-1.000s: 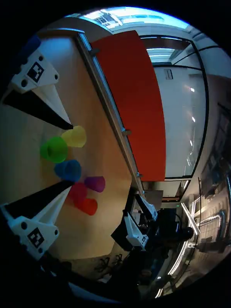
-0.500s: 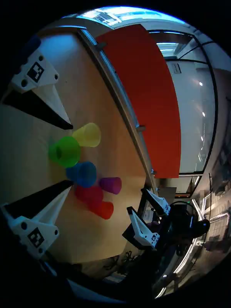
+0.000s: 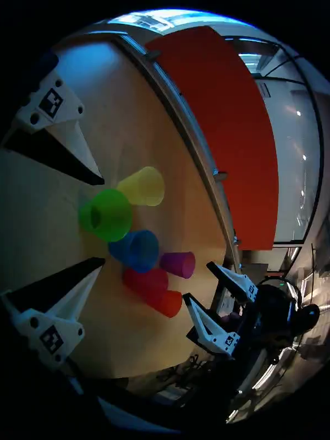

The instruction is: Pour water

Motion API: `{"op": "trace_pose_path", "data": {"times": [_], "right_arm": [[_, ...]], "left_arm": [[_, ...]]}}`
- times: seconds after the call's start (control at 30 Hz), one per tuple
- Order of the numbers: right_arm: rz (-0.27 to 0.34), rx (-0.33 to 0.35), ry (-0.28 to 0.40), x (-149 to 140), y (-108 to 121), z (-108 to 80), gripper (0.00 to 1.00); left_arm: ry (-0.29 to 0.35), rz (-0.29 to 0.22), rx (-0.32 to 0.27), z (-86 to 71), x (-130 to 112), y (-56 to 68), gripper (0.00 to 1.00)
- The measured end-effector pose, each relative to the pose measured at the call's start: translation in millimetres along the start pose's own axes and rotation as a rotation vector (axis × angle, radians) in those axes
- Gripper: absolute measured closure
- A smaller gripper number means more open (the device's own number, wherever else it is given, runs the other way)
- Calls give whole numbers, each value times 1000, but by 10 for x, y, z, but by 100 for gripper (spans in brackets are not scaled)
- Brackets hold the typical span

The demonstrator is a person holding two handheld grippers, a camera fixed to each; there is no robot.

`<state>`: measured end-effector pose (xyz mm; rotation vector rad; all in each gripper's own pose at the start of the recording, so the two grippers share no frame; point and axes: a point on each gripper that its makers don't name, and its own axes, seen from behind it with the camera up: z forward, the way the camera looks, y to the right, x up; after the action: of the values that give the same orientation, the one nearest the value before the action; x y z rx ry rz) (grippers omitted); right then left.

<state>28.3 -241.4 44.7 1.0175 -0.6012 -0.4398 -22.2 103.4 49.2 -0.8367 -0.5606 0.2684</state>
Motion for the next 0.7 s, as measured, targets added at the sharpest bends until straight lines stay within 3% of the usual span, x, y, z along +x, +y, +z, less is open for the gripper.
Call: {"op": "trace_pose_path", "data": {"times": [0.7], "right_arm": [[-5, 55, -120, -180, -96, 359, 0]], "left_arm": [[-90, -15, -46, 379, -250, -41, 2]]}}
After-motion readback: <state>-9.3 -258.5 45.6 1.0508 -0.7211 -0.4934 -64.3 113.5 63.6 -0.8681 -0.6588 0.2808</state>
